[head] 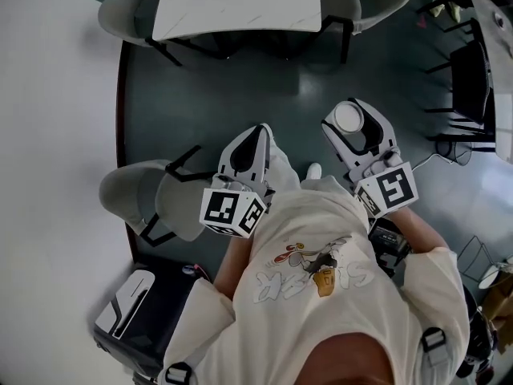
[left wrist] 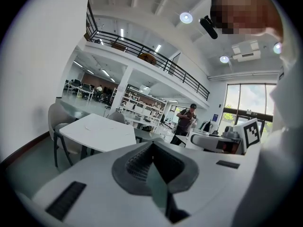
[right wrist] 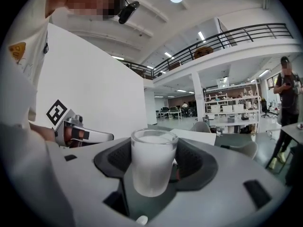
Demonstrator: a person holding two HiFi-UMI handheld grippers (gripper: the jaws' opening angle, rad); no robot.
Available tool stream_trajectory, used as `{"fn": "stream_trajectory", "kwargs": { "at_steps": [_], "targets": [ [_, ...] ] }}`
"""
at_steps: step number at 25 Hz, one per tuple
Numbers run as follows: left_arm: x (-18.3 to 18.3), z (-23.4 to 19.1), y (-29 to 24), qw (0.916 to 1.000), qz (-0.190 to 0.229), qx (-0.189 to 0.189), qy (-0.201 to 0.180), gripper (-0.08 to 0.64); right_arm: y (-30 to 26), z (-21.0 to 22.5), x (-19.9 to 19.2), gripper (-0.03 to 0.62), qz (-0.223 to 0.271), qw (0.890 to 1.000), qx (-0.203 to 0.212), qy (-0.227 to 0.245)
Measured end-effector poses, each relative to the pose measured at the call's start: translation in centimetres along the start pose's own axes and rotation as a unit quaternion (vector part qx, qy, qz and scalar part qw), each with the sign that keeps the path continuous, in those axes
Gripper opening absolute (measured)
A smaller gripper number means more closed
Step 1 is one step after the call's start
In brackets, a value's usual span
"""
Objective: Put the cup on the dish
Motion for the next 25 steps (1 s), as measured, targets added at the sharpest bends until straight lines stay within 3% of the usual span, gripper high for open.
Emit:
{"fn": "stream_trajectory", "kwargs": {
  "at_steps": [10, 17, 25],
  "targets": [
    [8.8, -9.0, -2.0, 0.9999, 0.008, -0.010, 0.001, 0.002, -13.0, -1.1, 4.7, 0.270, 0.017, 1.000, -0.003, 0.011],
    [11.8, -14.2, -2.3, 0.9998, 0.015, -0.015, -0.005, 0.002, -19.4, -2.4, 5.8, 0.270, 0.012, 1.000, 0.010, 0.023],
    [13.6, -17.2, -3.7, 0.9998, 0.009, -0.016, 0.005, 0.002, -23.0, -1.6, 6.8, 0.270, 0.011, 1.000, 0.002, 0.026]
  ]
}}
Point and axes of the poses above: the fingertips, and each gripper's own axes: y backward along the fingers, z to its right, x out of its top, the point moved 9 cm from there along y, backward along the fingers, and after that the axes turned 11 degrees about y, right-handed, at the moved point
